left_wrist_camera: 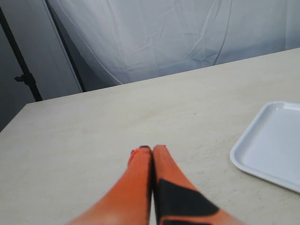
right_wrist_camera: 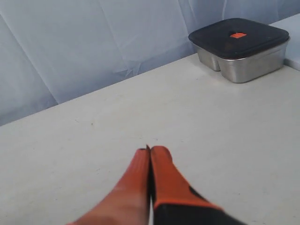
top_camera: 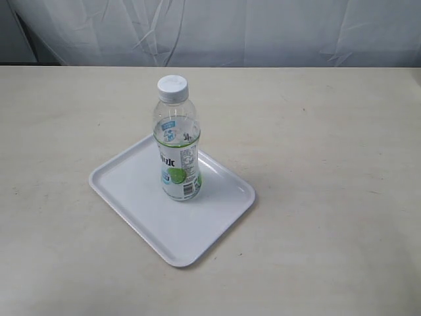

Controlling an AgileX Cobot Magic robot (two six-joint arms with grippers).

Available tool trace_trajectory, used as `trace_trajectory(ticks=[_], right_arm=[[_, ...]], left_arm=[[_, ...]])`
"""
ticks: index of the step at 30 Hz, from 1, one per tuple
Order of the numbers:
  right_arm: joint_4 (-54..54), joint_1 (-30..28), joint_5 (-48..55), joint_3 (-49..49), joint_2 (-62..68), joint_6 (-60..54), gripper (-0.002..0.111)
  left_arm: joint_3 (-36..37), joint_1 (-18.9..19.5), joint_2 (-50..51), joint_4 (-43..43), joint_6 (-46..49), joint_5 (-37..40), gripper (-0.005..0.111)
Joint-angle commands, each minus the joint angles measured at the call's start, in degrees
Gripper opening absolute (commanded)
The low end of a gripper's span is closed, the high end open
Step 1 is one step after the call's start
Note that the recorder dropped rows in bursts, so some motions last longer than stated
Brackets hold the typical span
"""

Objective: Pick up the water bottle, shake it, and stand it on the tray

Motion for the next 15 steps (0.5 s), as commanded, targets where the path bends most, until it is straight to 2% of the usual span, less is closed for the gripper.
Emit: trace_trajectory(ticks=[1,9,15], right_arm=[[-1.9,-0.2,-0.6,0.2,-0.4,-0.2,-0.001],[-4.3,-0.2,-0.3,0.2,-0.4,0.1,-0.001],[-4.7,-0.2,-0.3,0.2,-0.4,9.0,-0.001]], left_arm=[[0.2,0.0,-0.3,-0.1,-0.1,0.1,0.0],[0.2,0.0,-0.3,-0.1,-0.1,0.1,0.0],[0.2,0.0,-0.3,-0.1,-0.1,0.1,0.0]])
